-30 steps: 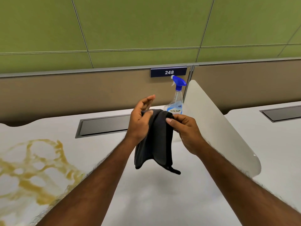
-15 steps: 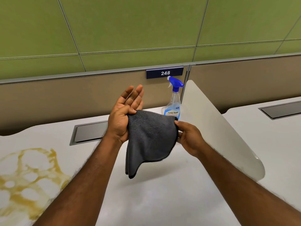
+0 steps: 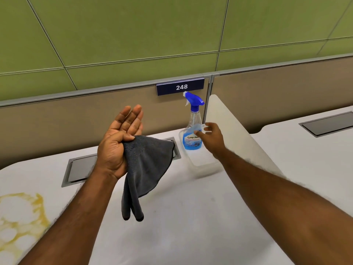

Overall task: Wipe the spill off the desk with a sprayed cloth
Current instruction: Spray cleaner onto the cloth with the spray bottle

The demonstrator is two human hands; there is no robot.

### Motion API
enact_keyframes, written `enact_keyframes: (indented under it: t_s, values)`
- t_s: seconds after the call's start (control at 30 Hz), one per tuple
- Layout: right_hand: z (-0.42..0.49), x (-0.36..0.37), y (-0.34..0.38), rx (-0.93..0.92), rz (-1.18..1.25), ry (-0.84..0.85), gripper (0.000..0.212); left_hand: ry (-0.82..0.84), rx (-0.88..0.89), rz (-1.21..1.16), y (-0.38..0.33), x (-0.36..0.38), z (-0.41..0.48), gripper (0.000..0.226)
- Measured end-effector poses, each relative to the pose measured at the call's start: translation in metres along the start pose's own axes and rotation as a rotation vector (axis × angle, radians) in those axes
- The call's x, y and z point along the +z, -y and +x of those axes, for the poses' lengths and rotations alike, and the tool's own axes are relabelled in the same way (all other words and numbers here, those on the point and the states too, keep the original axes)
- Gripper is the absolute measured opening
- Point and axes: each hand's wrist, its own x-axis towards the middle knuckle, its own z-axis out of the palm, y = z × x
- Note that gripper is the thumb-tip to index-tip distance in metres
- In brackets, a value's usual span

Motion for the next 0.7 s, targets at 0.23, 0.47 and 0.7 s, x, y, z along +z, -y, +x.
enact_keyframes:
  t_s: [0.23, 0.47, 0.7]
  values:
    - [0.065, 0.022, 0.023, -0.143, -0.003, 0.082, 0.071, 0.040, 0.009, -0.007, 0.002, -0.007, 0.011, 0.069]
    - [0.093, 0.030, 0.040, -0.158, -0.044, 0.116, 0.039, 0.063, 0.006, 0.004, 0.008, -0.017, 0.015, 0.070]
    - [0.086, 0.012, 0.058, -0.268, -0.064, 0.137, 0.025, 0.105, 0.026, -0.016, -0.002, -0.015, 0.012, 0.073]
